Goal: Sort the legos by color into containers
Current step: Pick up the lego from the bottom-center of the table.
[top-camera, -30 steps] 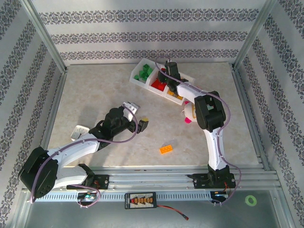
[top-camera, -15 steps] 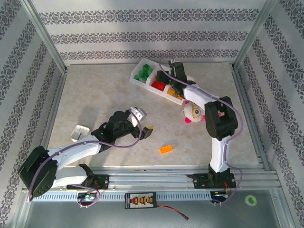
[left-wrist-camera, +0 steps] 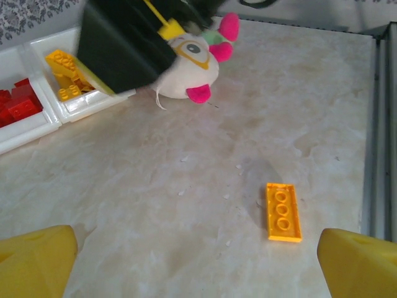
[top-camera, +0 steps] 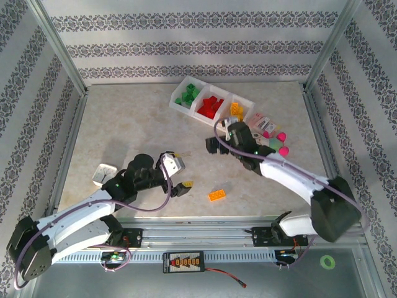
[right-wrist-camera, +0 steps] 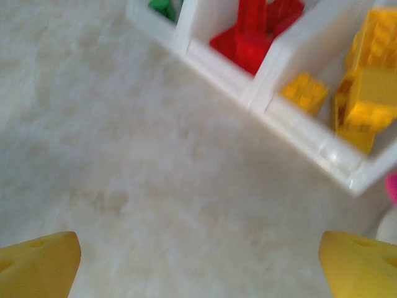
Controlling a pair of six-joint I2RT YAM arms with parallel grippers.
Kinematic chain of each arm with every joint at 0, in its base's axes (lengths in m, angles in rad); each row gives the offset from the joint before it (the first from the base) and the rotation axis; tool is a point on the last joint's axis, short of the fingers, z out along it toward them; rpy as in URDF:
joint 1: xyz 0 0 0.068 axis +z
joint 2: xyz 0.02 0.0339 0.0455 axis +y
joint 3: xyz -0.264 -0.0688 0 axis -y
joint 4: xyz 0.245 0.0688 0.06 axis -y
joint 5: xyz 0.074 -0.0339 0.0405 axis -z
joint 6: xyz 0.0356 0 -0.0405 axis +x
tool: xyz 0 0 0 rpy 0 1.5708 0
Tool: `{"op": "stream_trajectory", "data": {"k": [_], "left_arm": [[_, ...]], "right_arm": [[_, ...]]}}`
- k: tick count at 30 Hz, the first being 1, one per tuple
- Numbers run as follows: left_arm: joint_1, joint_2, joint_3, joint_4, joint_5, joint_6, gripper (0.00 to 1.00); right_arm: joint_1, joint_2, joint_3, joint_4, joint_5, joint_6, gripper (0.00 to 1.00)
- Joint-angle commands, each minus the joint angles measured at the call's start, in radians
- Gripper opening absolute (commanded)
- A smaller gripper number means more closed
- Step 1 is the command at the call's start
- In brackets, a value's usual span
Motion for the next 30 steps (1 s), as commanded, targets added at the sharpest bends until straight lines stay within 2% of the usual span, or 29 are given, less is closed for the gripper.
{"op": "stream_trajectory", "data": {"k": [1, 6, 10, 13, 18, 30], "left_arm": [[-0.014, -0.059, -0.018, -0.119, 0.062, 0.083, 0.99], [-0.013, -0.121, -0.049, -0.161, 0.100, 0.113, 0.99], [-0.013, -0.154, -0.072, -0.166, 0.142, 0.109, 0.99], [-0.014, -0.165, -0.081, -0.189, 0.155, 0.105, 0.99], [-0.013, -0.196, -0.108, -0.196, 0.148, 0.086, 0.99], [-0.013, -0.220, -0.124, -0.183, 0.113, 0.069, 0.99]], "right_arm": [[0.089, -0.103, -0.079, -0.164, 0.110, 0.120, 0.98], [0.243, -0.152, -0.151, -0.335, 0.191, 0.325, 0.98], [0.370, -0.117, -0.154, -0.404, 0.220, 0.445, 0.98], [0.421, -0.066, -0.132, -0.435, 0.208, 0.491, 0.98], [0.456, 0.035, -0.099, -0.444, 0.181, 0.506, 0.98], [0.462, 0.234, -0.030, -0.436, 0.105, 0.517, 0.98]]}}
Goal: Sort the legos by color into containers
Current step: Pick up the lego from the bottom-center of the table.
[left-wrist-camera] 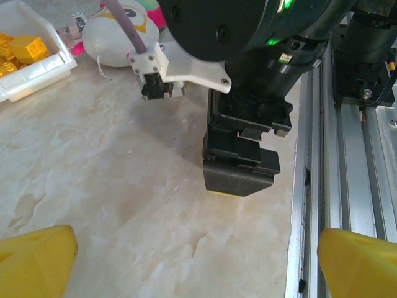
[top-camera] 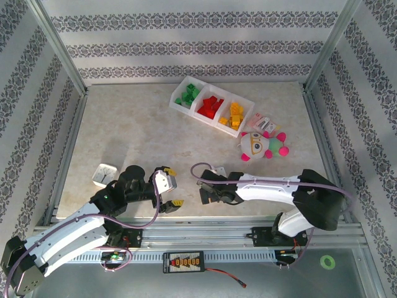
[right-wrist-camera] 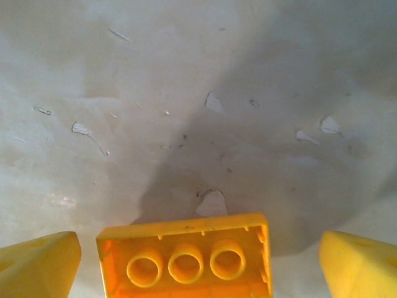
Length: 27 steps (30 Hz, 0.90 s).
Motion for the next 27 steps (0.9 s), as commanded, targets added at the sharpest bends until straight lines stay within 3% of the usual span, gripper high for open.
{"op": "stream_trajectory", "data": {"k": [1, 13, 21, 27], "left_arm": [[-0.013, -0.012, -0.008, -0.011, -0.005, -0.016, 0.99], [-0.013, -0.015, -0.014, -0.001, -0.016, -0.020, 0.99], [-0.013, 0.019, -0.018, 0.059, -0.060, -0.058, 0.99], [-0.013, 0.125, -0.001, 0.169, -0.140, -0.123, 0.99]], "right_arm": [[0.011, 0.051, 0.030, -0.024, -0.025, 0.021, 0.97], [0.010, 0.066, 0.021, -0.027, -0.046, 0.038, 0.61], [-0.003, -0.011, 0.081, -0.075, 0.033, 0.007, 0.59], [-0.132, -0.099, 0.120, -0.042, 0.087, -0.070, 0.59]]}}
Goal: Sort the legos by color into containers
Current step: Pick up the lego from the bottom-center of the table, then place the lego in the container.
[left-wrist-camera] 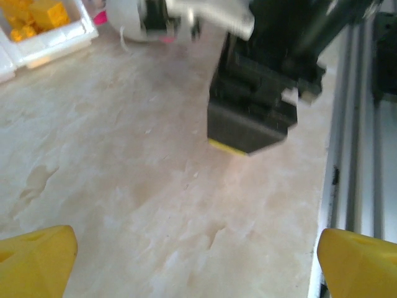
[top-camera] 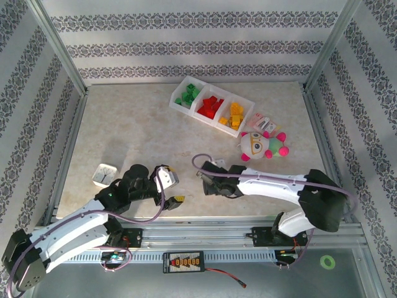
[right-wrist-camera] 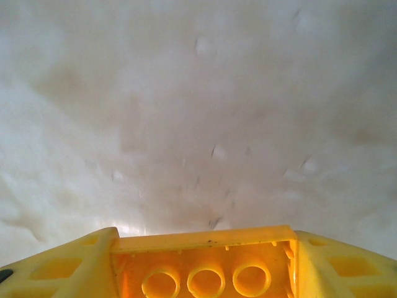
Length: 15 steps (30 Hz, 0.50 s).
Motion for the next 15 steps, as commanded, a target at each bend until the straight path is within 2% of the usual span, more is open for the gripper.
{"op": "stream_trajectory", "data": {"k": [1, 7, 11, 15], "left_arm": [[-0.013, 0.052, 0.006, 0.143, -0.059, -0.069, 0.99], [-0.013, 0.237, 0.049, 0.342, -0.170, -0.127, 0.99], [-0.013, 0.357, 0.082, 0.483, -0.236, -0.159, 0.99], [-0.013, 0.450, 0.120, 0.544, -0.273, -0.157, 0.99]], "right_arm": [[-0.082, -0.050, 0.047, 0.011, 0.088, -0.081, 0.59], [-0.282, -0.019, 0.158, 0.097, 0.098, -0.244, 0.59], [-0.392, 0.069, 0.252, 0.163, 0.077, -0.341, 0.59], [-0.471, 0.181, 0.359, 0.221, 0.077, -0.417, 0.59]]}}
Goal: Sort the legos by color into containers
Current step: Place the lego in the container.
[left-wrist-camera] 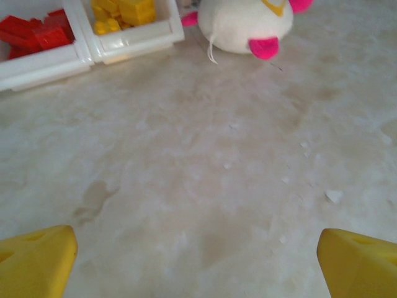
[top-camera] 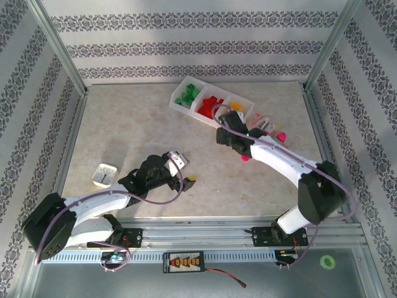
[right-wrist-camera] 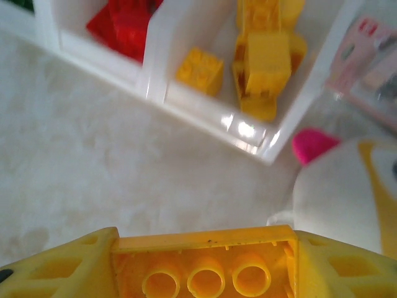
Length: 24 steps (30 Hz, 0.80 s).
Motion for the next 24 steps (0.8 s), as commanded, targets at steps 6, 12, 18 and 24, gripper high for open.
{"op": "stream_trajectory", "data": {"k": [6, 12, 18, 24], "left_arm": [[-0.005, 0.162, 0.111, 0.221, -0.065, -0.033, 0.99], [0.004, 0.208, 0.130, 0.250, -0.058, -0.038, 0.99], [0.011, 0.233, 0.150, 0.262, -0.057, -0.039, 0.99], [0.013, 0.240, 0.151, 0.264, -0.051, -0.050, 0.99]], "right_arm": [[-0.152, 0.265, 0.244, 0.117, -0.047, -0.124, 0.59], [-0.231, 0.452, 0.424, 0.125, -0.129, -0.145, 0.59], [-0.271, 0.545, 0.524, 0.107, -0.170, -0.151, 0.60], [-0.270, 0.522, 0.532, 0.106, -0.171, -0.171, 0.78]]}}
